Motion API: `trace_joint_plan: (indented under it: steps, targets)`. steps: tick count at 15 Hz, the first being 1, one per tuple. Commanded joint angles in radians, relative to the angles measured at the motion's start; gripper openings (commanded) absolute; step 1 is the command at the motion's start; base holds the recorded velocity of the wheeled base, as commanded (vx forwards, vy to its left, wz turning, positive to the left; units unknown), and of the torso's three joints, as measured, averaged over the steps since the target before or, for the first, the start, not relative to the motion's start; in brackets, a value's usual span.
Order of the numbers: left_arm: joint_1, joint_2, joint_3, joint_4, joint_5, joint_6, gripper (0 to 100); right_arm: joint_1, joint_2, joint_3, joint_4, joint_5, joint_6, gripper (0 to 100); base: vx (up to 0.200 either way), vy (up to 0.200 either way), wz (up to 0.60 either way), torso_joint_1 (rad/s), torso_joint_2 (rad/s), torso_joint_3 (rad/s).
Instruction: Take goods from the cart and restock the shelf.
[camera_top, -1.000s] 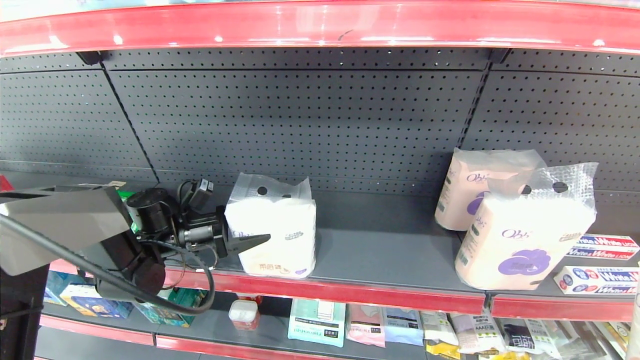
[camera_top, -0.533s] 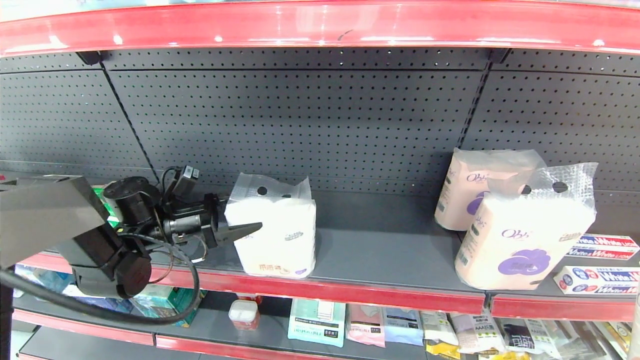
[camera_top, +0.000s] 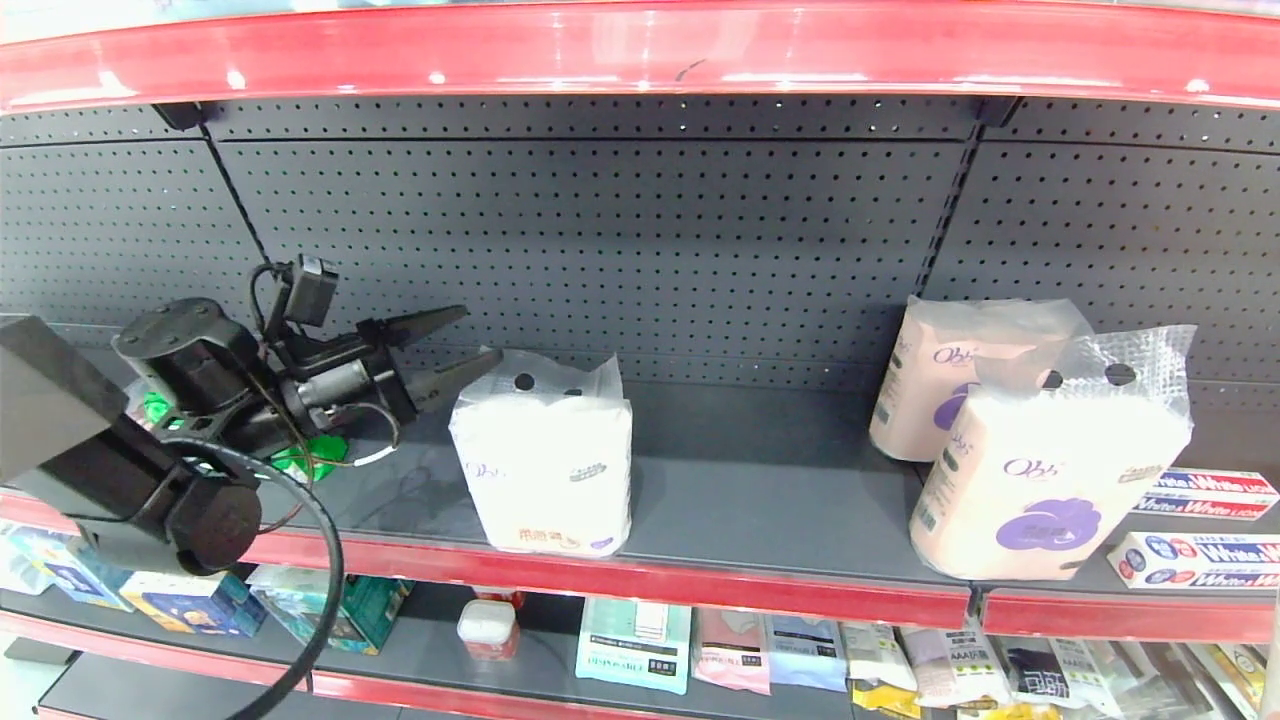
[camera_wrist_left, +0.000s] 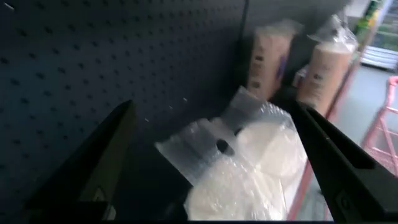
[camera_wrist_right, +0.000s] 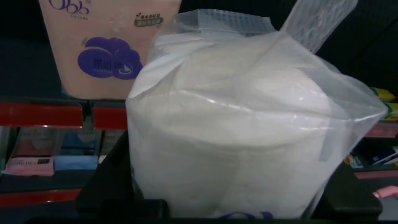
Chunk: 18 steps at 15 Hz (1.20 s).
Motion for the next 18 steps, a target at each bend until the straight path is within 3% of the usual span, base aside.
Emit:
trace_joint_plan:
  steps: [1,2,3,4,5,8,9,10,11,12,13,15,16,18]
  targets:
    - [0.002,-0.124,0.022,0.007,0.048,-0.007,100,0.000,0.000,0.007,-0.001,0.002,0.001,0,0.000,0.000,0.00,0.000,0.00,0.000]
    - [0.003,-0.152,0.022,0.025,0.069,-0.008,100,0.000,0.000,0.007,-0.001,0.002,0.001,0,0.000,0.000,0.00,0.000,0.00,0.000]
    - [0.002,-0.203,0.029,0.062,0.165,-0.007,100,0.000,0.000,0.007,-0.001,0.004,0.001,0,0.000,0.000,0.00,0.000,0.00,0.000]
    - [-0.015,-0.244,0.039,0.113,0.304,-0.007,100,0.002,0.000,0.004,-0.001,0.005,0.001,0,0.000,0.000,0.00,0.000,0.00,0.000]
    - [-0.020,-0.275,0.056,0.148,0.375,-0.005,100,0.002,0.002,0.001,-0.001,0.007,0.003,0,0.000,0.000,0.00,0.000,0.00,0.000]
    - [-0.007,-0.402,0.130,0.327,0.514,0.015,100,0.002,0.002,-0.001,-0.002,0.008,0.014,0,0.000,0.000,0.00,0.000,0.00,0.000]
    - [-0.006,-0.446,0.142,0.419,0.631,0.041,100,0.003,0.000,0.001,-0.002,0.008,0.020,0,0.000,0.000,0.00,0.000,0.00,0.000]
    - [-0.009,-0.512,0.151,0.527,0.772,0.044,100,0.006,0.000,-0.004,-0.002,0.010,0.029,0,0.000,0.000,0.00,0.000,0.00,0.000]
    - [-0.012,-0.552,0.159,0.568,0.818,0.044,100,0.006,-0.006,-0.002,-0.002,0.010,0.029,0,0.000,0.000,0.00,0.000,0.00,0.000]
    - [-0.015,-0.603,0.179,0.608,0.843,0.045,100,0.009,-0.009,-0.002,-0.002,0.010,0.029,0,0.000,0.000,0.00,0.000,0.00,0.000]
    - [-0.024,-0.796,0.231,0.777,0.841,0.049,100,0.008,-0.014,0.001,-0.001,0.008,0.029,0,0.000,0.000,0.00,0.000,0.00,0.000]
    - [-0.080,-1.123,0.269,1.202,0.830,0.050,100,0.005,-0.015,-0.001,-0.001,0.005,0.027,0,0.000,0.000,0.00,0.000,0.00,0.000]
    - [-0.106,-1.293,0.262,1.429,0.794,0.061,100,0.005,-0.021,-0.013,-0.001,0.010,0.027,0,0.000,0.000,0.00,0.000,0.00,0.000]
    - [-0.116,-1.531,0.280,1.702,0.741,0.127,100,0.012,-0.021,-0.044,0.001,0.017,0.029,0,0.000,0.000,0.00,0.000,0.00,0.000]
